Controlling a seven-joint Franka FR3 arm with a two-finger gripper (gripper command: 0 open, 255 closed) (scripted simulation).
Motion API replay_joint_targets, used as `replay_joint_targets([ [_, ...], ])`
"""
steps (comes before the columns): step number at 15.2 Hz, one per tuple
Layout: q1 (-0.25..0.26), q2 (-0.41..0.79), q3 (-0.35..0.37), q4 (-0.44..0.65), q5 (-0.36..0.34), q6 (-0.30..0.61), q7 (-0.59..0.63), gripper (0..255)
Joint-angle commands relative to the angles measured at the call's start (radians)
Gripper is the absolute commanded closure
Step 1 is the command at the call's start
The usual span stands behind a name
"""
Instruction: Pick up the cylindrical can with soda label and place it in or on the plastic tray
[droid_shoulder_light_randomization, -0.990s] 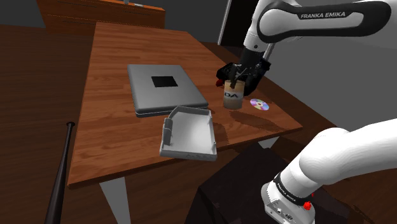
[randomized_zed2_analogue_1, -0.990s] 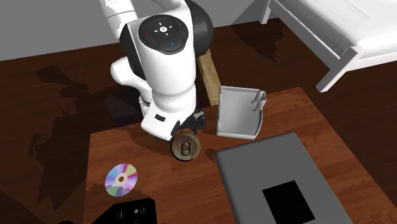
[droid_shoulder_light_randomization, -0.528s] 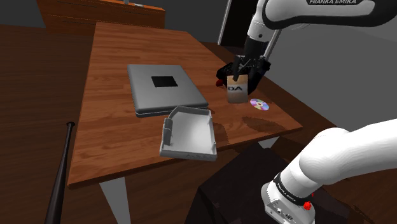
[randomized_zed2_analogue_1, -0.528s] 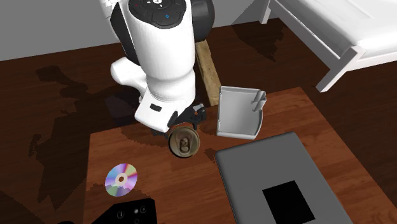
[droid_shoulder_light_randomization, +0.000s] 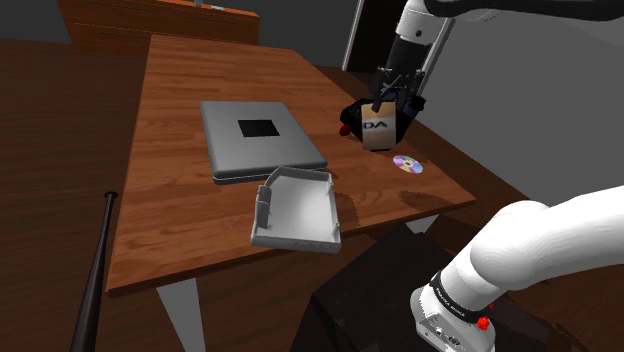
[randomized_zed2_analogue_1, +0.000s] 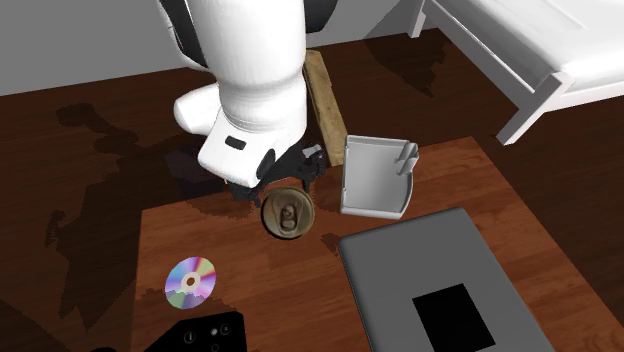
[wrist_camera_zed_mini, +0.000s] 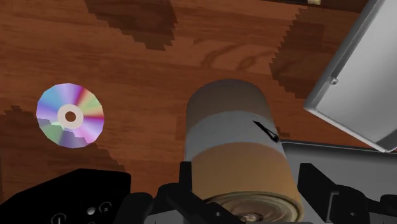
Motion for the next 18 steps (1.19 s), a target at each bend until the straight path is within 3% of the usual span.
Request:
replay_joint_targets([
  [1,0.000,0.006,-0.001,0.033,0.000,-0.027,-0.001,255],
  [8,0.000,0.026,0.000,0.134,0.000,-0.107,-0.002,255],
  [18,0.072,0.012,0.185,0.191,0.092,-0.174,0.240,255],
])
